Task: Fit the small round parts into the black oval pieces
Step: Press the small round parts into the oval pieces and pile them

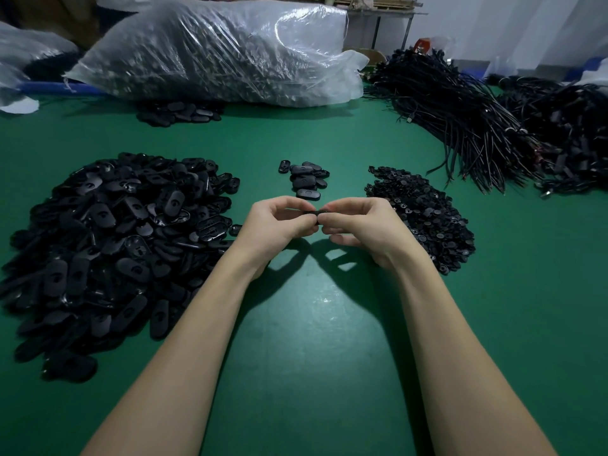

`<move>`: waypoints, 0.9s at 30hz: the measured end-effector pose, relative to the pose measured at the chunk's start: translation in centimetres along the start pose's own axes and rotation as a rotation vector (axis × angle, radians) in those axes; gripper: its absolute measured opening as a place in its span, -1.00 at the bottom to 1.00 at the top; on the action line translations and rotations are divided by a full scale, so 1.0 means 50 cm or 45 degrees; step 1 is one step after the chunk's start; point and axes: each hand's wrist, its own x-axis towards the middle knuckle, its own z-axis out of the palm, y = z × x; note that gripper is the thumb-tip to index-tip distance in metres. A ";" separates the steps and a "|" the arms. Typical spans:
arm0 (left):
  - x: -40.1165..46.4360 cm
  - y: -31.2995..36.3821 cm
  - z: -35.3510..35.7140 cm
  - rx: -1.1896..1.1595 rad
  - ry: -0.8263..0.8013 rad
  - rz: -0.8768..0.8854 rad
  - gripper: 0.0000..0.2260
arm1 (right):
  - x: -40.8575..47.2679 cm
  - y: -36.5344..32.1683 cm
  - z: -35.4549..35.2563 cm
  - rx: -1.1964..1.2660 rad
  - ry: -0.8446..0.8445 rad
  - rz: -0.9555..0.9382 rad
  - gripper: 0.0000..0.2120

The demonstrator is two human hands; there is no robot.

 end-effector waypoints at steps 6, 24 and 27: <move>-0.002 0.001 -0.001 0.083 0.032 0.015 -0.88 | 0.001 0.001 0.009 -0.040 0.036 -0.054 -0.91; 0.003 -0.010 -0.008 0.234 -0.001 0.029 -0.89 | 0.006 0.018 0.021 -0.187 0.122 -0.122 -0.90; 0.005 -0.013 -0.007 0.281 -0.001 0.031 -0.87 | 0.007 0.021 0.024 -0.283 0.145 -0.142 -0.90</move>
